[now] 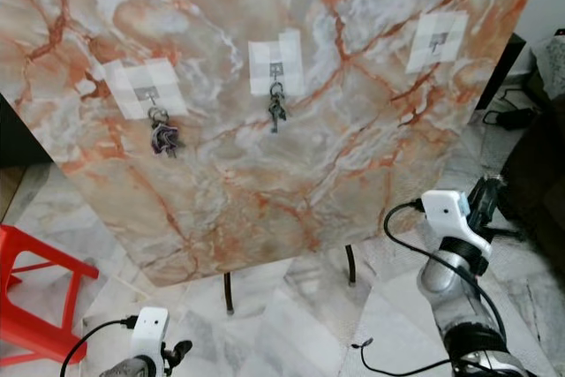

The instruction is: Hang keys on a hook

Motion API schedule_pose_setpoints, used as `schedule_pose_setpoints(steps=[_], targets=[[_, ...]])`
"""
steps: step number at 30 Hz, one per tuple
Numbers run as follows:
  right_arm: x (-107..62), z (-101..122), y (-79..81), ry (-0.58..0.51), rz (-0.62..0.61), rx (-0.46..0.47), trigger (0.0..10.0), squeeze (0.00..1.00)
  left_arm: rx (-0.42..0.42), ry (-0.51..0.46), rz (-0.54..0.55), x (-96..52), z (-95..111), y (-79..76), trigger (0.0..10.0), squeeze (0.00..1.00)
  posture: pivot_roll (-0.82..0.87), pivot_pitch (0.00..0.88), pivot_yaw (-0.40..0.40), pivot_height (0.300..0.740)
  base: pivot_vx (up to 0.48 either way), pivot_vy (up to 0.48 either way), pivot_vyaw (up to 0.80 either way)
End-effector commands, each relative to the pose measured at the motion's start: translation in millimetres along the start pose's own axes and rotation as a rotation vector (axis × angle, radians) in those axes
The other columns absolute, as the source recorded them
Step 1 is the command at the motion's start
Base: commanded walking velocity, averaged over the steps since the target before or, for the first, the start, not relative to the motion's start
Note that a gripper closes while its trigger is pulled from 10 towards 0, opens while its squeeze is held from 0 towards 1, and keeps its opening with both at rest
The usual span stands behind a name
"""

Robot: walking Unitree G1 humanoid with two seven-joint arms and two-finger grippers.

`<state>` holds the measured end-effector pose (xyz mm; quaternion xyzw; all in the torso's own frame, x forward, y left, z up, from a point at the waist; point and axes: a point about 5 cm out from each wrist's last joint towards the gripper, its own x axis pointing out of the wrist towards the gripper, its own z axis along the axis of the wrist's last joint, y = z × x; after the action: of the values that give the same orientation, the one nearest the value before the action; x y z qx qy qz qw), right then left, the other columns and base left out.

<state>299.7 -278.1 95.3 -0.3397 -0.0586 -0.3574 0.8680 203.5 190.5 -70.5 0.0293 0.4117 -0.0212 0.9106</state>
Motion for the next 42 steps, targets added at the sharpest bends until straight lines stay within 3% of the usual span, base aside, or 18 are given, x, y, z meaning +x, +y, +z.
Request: schedule_pose_setpoints(steps=[1, 3, 4, 5, 6, 10, 12, 14, 20, 22, 23, 25, 27, 28, 29, 34, 38, 42], targets=[[-4.0, -4.6, 2.1, 0.108, 0.036, 0.193, 10.0, 0.00, 0.007, 0.019, 0.001, -1.2, -5.2, 1.7, 10.0, 0.00, -0.17, 0.038, 0.018, 0.740, 0.000, 0.000, 0.00], [-6.9, -4.8, 7.2, 0.214, 0.047, 0.374, 10.0, 0.00, 0.008, 0.019, 0.000, -1.2, -5.0, 1.9, 10.0, 0.00, -0.17, 0.037, 0.019, 0.740, 0.000, 0.000, 0.00], [-8.8, 0.1, 11.8, 0.295, 0.049, 0.549, 10.0, 0.00, 0.008, 0.018, 0.000, -1.2, -4.8, 2.2, 10.0, 0.00, -0.17, 0.035, 0.020, 0.740, 0.000, 0.000, 0.00], [-8.8, 0.1, 11.8, 0.295, 0.049, 0.549, 10.0, 0.00, 0.008, 0.018, 0.000, -1.2, -4.8, 2.2, 10.0, 0.00, -0.17, 0.035, 0.020, 0.740, 0.000, 0.000, 0.00], [-6.3, 7.9, 11.9, 0.301, 0.042, 0.640, 10.0, 0.00, 0.008, 0.017, 0.000, -1.2, -4.6, 2.3, 10.0, 0.00, -0.17, 0.034, 0.021, 0.740, 0.000, 0.000, 0.00], [2.7, 26.0, 7.8, 0.272, 0.024, 0.796, 10.0, 0.00, 0.008, 0.012, 0.002, -1.2, -4.1, 2.6, 10.0, 0.00, -0.17, 0.031, 0.022, 0.740, 0.000, 0.000, 0.00], [5.2, 29.6, 6.3, 0.259, 0.023, 0.821, 10.0, 0.00, 0.008, 0.011, 0.002, -1.2, -4.0, 2.6, 10.0, 0.00, -0.17, 0.031, 0.022, 0.740, 0.000, 0.000, 0.00], [12.3, 44.0, 0.1, 0.224, -0.002, 0.932, 10.0, 0.00, 0.009, 0.010, 0.000, -1.1, -3.7, 2.8, 10.0, 0.00, -0.17, 0.029, 0.024, 0.740, 0.000, 0.000, 0.00], [15.5, 67.5, -3.5, 0.178, 0.025, 1.137, 10.0, 0.00, 0.007, 0.007, -0.001, -1.2, -3.8, 2.7, 10.0, 0.00, -0.17, 0.027, 0.024, 0.740, 0.000, 0.000, 0.00], [15.1, 69.3, -2.7, 0.182, 0.032, 1.163, 10.0, 0.00, 0.007, 0.007, -0.001, -1.3, -3.8, 2.7, 10.0, 0.00, -0.17, 0.027, 0.024, 0.740, 0.000, 0.000, 0.00], [14.3, 71.3, -2.2, 0.206, 0.023, 1.219, 10.0, 0.00, 0.006, 0.007, -0.001, -1.3, -3.9, 2.7, 10.0, 0.00, -0.17, 0.027, 0.024, 0.740, 0.000, 0.000, 0.00], [14.3, 71.7, -3.2, 0.212, 0.017, 1.230, 10.0, 0.00, 0.006, 0.006, -0.001, -1.3, -3.9, 2.7, 10.0, 0.00, -0.17, 0.027, 0.024, 0.740, 0.000, 0.000, 0.00], [15.1, 73.2, -5.2, 0.156, 0.042, 1.091, 10.0, 0.00, 0.005, 0.005, -0.004, -1.4, -4.2, 2.3, 10.0, 0.00, -0.17, 0.024, 0.023, 0.740, 0.000, 0.000, 0.00], [15.1, 73.2, -5.2, 0.156, 0.042, 1.091, 10.0, 0.00, 0.005, 0.005, -0.004, -1.4, -4.2, 2.3, 10.0, 0.00, -0.17, 0.024, 0.023, 0.740, 0.000, 0.000, 0.00], [14.8, 72.8, -4.8, 0.129, 0.055, 1.002, 10.0, 0.00, 0.004, 0.005, -0.005, -1.4, -4.4, 2.1, 10.0, 0.00, -0.17, 0.024, 0.023, 0.740, 0.000, 0.000, 0.00], [12.1, 60.6, -2.7, 0.187, 0.048, 0.912, 10.0, 0.00, -0.007, 0.004, -0.011, -1.5, -4.7, 1.3, 10.0, 0.00, -0.17, 0.021, 0.021, 0.740, 0.000, 0.000, 0.00], [12.1, 62.2, -2.6, 0.143, 0.091, 0.806, 10.0, 0.00, -0.010, 0.002, -0.013, -1.5, -4.7, 0.9, 10.0, 0.00, -0.16, 0.018, 0.021, 0.740, 0.000, 0.000, 0.00], [14.0, 62.5, -5.6, 0.166, 0.050, 0.860, 10.0, 0.00, -0.019, 0.000, -0.020, -1.7, -5.3, 0.4, 10.0, 0.00, -0.16, 0.012, 0.020, 0.740, 0.000, 0.000, 0.00]])
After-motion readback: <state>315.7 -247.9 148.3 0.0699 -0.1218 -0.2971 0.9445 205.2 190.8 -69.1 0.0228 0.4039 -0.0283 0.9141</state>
